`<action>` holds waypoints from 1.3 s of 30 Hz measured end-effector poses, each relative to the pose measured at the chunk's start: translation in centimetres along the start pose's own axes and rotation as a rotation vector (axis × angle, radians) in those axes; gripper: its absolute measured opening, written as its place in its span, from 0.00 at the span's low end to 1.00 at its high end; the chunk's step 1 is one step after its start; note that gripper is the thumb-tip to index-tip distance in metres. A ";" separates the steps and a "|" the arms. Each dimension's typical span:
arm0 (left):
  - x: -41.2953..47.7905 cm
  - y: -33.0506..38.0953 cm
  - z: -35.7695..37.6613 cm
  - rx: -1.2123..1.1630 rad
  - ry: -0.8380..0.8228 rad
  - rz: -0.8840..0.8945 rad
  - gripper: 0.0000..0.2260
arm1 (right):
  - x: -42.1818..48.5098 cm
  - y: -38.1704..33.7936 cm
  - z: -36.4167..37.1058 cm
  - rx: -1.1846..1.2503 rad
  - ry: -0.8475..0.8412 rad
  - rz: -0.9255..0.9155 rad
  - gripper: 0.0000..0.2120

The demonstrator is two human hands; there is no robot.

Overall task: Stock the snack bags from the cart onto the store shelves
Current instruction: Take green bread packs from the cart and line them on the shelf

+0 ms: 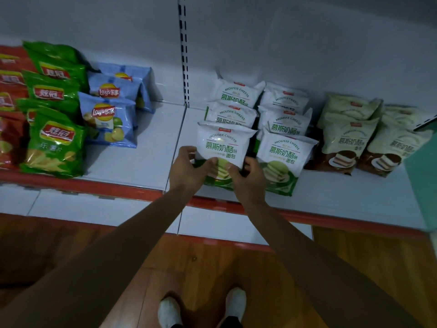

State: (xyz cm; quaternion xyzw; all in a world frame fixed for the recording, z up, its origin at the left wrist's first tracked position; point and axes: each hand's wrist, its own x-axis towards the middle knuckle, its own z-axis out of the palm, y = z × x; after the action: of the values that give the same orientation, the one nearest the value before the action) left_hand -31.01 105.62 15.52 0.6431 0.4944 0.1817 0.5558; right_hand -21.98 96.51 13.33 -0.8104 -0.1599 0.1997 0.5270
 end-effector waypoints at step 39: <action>-32.3 -3.6 -17.0 -0.459 0.876 -0.283 0.25 | -22.4 -13.2 1.8 -0.195 -0.829 -0.278 0.14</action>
State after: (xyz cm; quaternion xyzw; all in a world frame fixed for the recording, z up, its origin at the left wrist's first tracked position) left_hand -60.25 87.32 27.87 0.2948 0.7105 0.4610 0.4423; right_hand -42.96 92.60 28.25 -0.6787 -0.4830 0.4188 0.3616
